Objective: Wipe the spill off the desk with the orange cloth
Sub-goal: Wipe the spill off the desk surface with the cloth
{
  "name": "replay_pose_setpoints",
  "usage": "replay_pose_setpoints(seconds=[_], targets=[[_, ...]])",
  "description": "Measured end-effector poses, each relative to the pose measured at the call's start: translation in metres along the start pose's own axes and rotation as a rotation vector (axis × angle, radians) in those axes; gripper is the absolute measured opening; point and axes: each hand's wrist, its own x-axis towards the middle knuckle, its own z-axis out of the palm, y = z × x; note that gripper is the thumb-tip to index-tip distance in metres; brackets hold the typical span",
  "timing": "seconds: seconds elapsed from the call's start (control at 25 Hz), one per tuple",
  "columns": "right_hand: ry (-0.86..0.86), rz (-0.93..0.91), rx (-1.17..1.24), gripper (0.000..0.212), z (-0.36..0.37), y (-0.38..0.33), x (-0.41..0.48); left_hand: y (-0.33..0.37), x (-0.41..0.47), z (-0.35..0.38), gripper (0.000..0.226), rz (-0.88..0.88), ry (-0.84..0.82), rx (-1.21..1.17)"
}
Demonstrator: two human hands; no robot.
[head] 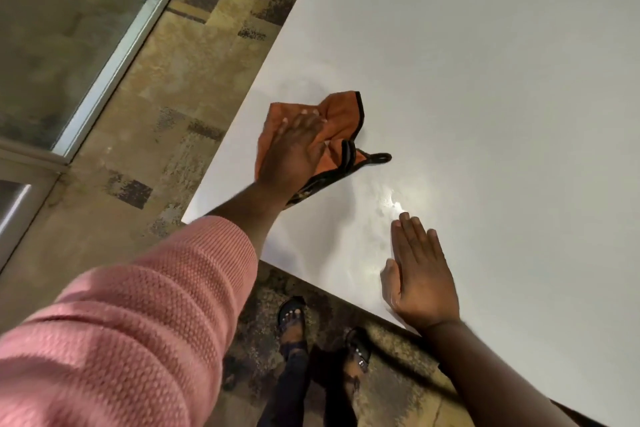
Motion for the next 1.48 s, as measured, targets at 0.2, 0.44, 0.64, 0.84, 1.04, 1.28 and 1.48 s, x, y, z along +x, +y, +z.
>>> replay_pose_setpoints(seconds=[0.2, 0.44, 0.64, 0.84, 1.04, 1.28, 1.48], targets=[[0.004, -0.003, -0.032, 0.066, 0.004, 0.003, -0.003, 0.022, -0.055, 0.009, 0.046, -0.045, 0.001, -0.024], [0.023, 0.037, -0.002, 0.075, 0.0, 0.001, -0.002, 0.057, -0.16, 0.022, 0.054, 0.133, -0.049, 0.058], [0.119, 0.209, -0.001, 0.076, 0.001, 0.001, 0.001, 0.071, -0.11, 0.023, 0.059, 0.198, -0.207, 0.156], [0.141, 0.264, -0.064, 0.075, 0.006, 0.003, 0.0, 0.121, 0.002, 0.056, 0.059, 0.068, -0.262, 0.132], [0.143, 0.298, -0.094, 0.075, 0.01, 0.003, -0.001, 0.114, -0.007, 0.06, 0.054, 0.193, -0.2, 0.119], [0.016, 0.289, -0.199, 0.07, 0.003, 0.02, -0.021, 0.116, -0.098, 0.046, 0.054, 0.191, -0.267, 0.075], [-0.099, 0.112, -0.167, 0.072, -0.019, 0.056, -0.043, 0.128, -0.2, 0.045, 0.061, 0.131, -0.288, 0.086]])
